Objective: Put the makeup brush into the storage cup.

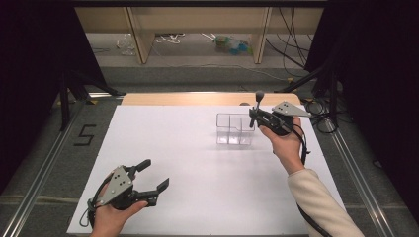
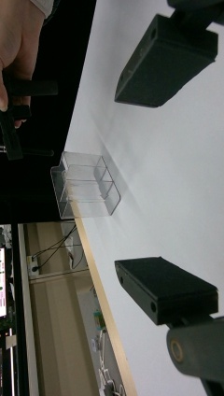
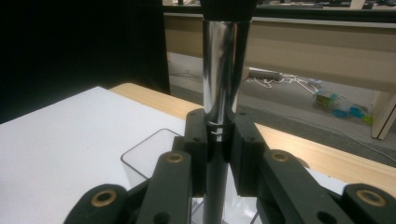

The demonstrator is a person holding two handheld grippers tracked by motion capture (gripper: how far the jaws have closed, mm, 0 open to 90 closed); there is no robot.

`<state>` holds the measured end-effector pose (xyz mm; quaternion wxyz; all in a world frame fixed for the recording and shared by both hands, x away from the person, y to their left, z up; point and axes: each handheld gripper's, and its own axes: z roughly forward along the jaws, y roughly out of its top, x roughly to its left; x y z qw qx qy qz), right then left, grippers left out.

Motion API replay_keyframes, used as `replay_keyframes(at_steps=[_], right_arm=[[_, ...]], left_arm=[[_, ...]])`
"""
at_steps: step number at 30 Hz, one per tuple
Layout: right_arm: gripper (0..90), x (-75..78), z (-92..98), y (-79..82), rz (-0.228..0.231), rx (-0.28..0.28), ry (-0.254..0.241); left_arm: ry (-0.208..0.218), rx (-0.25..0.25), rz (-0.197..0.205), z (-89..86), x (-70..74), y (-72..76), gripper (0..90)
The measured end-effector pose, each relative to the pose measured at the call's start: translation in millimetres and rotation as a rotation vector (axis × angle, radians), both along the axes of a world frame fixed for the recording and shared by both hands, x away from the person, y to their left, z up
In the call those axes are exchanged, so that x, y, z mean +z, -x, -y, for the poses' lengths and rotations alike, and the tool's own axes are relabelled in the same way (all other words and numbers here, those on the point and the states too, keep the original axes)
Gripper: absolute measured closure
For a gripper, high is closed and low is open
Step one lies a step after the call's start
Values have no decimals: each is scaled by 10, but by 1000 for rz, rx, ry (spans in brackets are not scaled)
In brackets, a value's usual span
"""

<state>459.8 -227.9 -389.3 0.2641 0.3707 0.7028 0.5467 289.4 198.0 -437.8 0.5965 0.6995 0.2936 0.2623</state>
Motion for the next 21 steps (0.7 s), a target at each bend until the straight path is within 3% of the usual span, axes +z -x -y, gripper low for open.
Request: replay_keyframes(at_steps=[4, 5, 6, 9, 10, 21], right_arm=[[795, -4, 4, -2, -6, 0, -5], [794, -7, 14, -18, 24, -4, 3], [795, -3, 11, -7, -2, -1, -4], [795, 3, 23, -14, -9, -5, 3], [795, -3, 25, -32, 14, -8, 0], [795, -19, 31, -58, -9, -15, 5]], left_arm=[[-1, -2, 1, 1, -1, -2, 163], [-2, -2, 1, 0, 0, -2, 163], [-1, -1, 0, -2, 1, -2, 163], [-8, -3, 6, -6, 1, -7, 164], [1, 0, -1, 1, 0, 0, 163], [-9, -5, 5, -6, -3, -9, 166]])
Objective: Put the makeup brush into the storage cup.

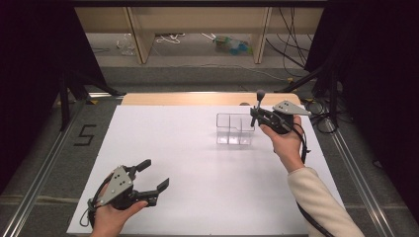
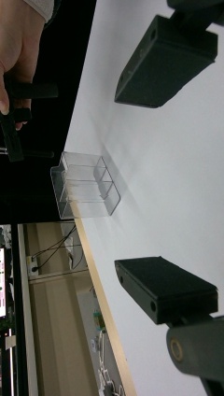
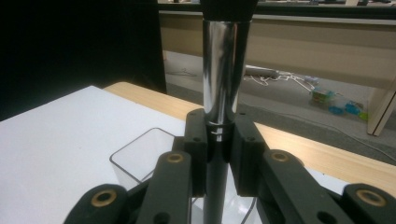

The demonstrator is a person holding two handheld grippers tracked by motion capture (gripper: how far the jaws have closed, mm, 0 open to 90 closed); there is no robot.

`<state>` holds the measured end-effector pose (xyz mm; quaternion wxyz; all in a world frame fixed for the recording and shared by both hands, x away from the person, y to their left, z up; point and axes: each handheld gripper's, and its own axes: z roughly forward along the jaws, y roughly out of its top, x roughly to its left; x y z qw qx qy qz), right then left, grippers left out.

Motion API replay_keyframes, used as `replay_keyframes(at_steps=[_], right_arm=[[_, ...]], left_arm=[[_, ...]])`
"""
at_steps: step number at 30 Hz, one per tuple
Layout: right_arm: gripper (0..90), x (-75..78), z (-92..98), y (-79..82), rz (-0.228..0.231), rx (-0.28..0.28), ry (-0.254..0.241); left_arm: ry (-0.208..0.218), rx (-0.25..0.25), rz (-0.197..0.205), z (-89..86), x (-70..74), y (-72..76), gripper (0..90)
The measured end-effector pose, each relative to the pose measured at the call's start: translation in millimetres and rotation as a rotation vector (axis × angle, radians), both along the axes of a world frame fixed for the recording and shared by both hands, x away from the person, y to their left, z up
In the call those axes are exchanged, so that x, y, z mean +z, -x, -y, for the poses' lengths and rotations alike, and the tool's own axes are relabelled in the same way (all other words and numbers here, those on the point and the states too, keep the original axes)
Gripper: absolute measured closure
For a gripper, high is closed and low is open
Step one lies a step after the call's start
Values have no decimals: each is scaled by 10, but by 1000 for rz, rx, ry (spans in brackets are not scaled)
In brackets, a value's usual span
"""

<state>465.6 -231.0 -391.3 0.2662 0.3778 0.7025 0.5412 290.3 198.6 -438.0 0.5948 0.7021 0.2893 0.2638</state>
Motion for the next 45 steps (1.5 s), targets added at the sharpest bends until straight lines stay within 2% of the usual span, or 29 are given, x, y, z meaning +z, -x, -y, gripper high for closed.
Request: replay_keyframes(at_steps=[7, 10, 17, 19, 23, 27, 34, 40, 41, 45], right_arm=[[795, 2, 5, -26, 13, -3, -9], [794, 11, 7, -27, -4, -2, -6], [795, 12, 4, -48, 8, -4, -13], [795, 20, 9, -48, -2, -7, 1], [795, 14, -2, -56, 4, -9, -13], [795, 19, -8, -57, -7, -6, -2], [794, -1, -29, -91, 9, -5, -6], [794, 5, -31, -106, 1, -7, 7], [795, 4, -36, -105, -10, -7, 2], [794, -1, -47, -122, 1, -9, -8]], left_arm=[[-3, 0, 3, 2, -1, -3, 166], [-1, 1, 0, 1, 0, 1, 166], [-8, -4, 6, -4, 2, -6, 166], [-3, -1, 2, -1, 0, -2, 166], [-2, 0, 0, 0, 0, -1, 166], [-1, 0, 0, 0, 0, 0, 166], [-2, 0, 1, -1, 1, 0, 166], [-1, 0, 0, -2, 1, 0, 166], [-1, 0, 0, -2, 0, -1, 166], [0, 1, -1, -2, -1, -2, 166]])
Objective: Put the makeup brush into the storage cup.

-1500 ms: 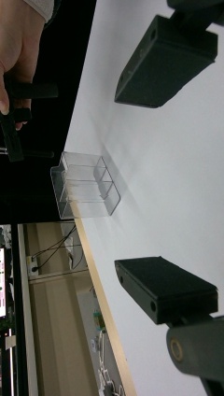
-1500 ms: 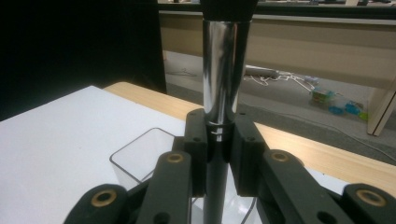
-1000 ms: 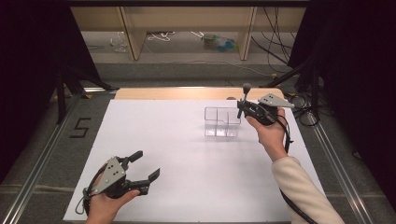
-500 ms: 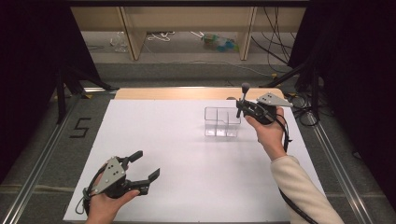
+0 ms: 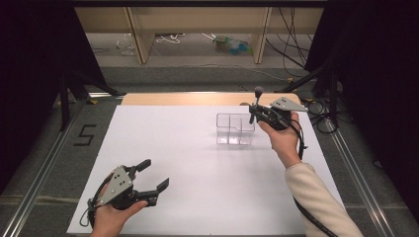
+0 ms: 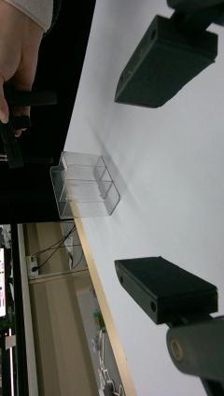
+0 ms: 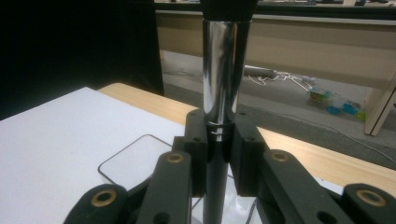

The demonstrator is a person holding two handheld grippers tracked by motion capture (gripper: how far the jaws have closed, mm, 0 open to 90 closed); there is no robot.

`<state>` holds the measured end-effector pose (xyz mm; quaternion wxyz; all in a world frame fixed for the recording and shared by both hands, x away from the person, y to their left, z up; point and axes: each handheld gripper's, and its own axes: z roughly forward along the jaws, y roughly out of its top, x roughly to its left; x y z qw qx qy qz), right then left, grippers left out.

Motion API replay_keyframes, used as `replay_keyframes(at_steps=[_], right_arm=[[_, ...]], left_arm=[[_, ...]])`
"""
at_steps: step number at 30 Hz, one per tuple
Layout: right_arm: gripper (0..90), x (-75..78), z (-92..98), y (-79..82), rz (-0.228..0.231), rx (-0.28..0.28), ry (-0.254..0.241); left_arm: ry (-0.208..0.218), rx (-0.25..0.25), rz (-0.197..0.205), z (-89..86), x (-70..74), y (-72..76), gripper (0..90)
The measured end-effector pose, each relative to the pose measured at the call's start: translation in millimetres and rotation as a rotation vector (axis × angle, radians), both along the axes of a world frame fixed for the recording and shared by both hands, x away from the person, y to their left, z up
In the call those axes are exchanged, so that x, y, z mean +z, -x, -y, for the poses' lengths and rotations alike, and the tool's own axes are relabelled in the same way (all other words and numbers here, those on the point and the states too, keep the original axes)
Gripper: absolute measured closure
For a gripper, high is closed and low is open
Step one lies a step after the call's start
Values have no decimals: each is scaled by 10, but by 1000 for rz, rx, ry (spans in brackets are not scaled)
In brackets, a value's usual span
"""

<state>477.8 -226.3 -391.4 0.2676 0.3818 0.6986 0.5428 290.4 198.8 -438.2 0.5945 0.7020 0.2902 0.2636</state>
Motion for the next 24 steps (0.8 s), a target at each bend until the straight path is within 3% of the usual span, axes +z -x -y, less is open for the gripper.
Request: replay_keyframes(at_steps=[24], right_arm=[[794, -11, -27, -63, 3, -5, 5]], left_arm=[[3, -4, -2, 7, -8, -6, 167]])
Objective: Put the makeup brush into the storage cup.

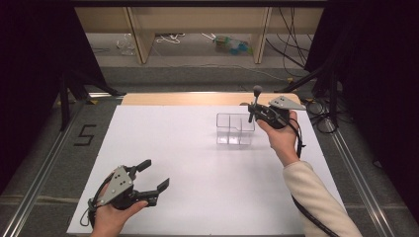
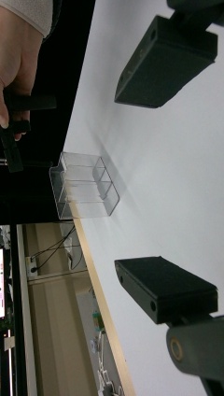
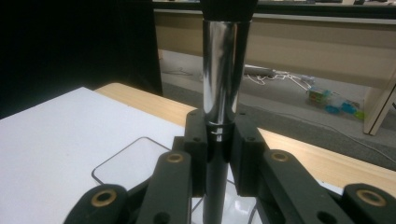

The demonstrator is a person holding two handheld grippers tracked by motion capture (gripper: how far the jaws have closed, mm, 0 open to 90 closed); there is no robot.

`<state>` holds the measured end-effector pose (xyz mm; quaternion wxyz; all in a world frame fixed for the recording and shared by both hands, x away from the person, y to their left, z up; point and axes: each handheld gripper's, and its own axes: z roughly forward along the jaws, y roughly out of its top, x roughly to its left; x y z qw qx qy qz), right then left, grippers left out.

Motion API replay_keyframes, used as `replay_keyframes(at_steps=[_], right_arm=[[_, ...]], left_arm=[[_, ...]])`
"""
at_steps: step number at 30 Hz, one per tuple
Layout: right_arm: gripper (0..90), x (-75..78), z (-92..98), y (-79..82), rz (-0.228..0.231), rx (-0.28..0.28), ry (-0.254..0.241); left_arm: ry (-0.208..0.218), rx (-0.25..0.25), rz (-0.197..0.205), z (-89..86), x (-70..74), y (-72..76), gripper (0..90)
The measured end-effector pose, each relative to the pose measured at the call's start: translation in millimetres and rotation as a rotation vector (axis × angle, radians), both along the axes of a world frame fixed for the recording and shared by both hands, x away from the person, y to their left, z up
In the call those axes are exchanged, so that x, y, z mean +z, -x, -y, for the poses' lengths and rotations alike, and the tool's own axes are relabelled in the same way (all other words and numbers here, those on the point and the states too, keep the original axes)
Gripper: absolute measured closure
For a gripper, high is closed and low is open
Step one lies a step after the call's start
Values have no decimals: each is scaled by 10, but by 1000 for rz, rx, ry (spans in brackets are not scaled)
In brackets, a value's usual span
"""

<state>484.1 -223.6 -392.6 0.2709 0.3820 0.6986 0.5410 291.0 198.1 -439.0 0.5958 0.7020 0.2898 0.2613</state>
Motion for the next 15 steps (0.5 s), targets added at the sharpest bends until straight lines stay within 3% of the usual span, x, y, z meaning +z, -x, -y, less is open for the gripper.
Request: replay_keyframes(at_steps=[5, 15], right_arm=[[795, 4, 4, -1, -15, 0, 6], [794, -4, 10, -25, 3, 0, 4]], left_arm=[[-11, -4, 7, -5, 2, -5, 167], [-10, -3, 8, -6, 3, -4, 167]])
